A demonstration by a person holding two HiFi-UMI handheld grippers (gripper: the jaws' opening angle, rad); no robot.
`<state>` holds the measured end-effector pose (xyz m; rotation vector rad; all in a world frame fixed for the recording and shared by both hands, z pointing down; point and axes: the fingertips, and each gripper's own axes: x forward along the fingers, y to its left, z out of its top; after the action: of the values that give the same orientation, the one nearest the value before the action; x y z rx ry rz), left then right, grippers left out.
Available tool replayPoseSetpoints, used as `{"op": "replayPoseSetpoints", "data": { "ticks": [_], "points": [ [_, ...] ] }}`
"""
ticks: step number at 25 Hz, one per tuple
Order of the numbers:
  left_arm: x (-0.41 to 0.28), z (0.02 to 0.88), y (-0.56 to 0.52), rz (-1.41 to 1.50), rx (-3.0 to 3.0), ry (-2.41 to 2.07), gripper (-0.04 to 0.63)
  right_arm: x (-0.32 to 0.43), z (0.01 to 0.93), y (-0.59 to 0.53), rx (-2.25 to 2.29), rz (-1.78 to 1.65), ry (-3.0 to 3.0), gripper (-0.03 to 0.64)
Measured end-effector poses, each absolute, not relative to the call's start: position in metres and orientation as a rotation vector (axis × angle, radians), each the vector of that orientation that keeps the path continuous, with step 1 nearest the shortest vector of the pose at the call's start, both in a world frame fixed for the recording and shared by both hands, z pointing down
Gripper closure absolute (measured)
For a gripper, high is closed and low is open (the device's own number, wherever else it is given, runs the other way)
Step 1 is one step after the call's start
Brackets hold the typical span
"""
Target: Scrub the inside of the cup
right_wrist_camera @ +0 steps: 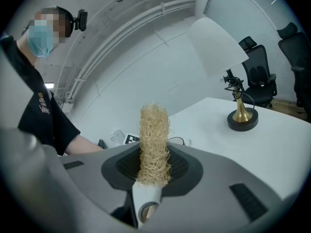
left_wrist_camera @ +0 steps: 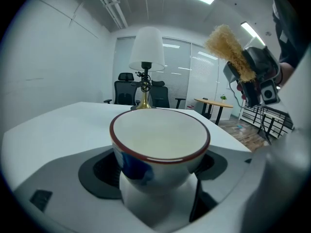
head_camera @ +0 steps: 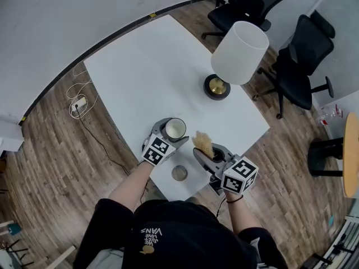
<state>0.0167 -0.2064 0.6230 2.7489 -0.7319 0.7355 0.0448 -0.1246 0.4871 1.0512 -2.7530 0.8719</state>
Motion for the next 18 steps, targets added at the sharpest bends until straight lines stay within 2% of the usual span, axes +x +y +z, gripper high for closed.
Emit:
{"op": "replayPoseSetpoints", "data": {
  "ticks": [8, 18],
  "points": [
    [0.01, 0.599, -0.205, 0.665, 2.769, -0.782, 0.192, 0.044, 0.479, -0.126, 1.04, 0.852, -2.771, 0.523],
    [-0.004, 0.525, -0.186, 0.457, 2.842, -0.872, 0.192, 0.032, 0.464, -0.126, 0.984, 0.793, -2.814, 0.523]
  ]
}}
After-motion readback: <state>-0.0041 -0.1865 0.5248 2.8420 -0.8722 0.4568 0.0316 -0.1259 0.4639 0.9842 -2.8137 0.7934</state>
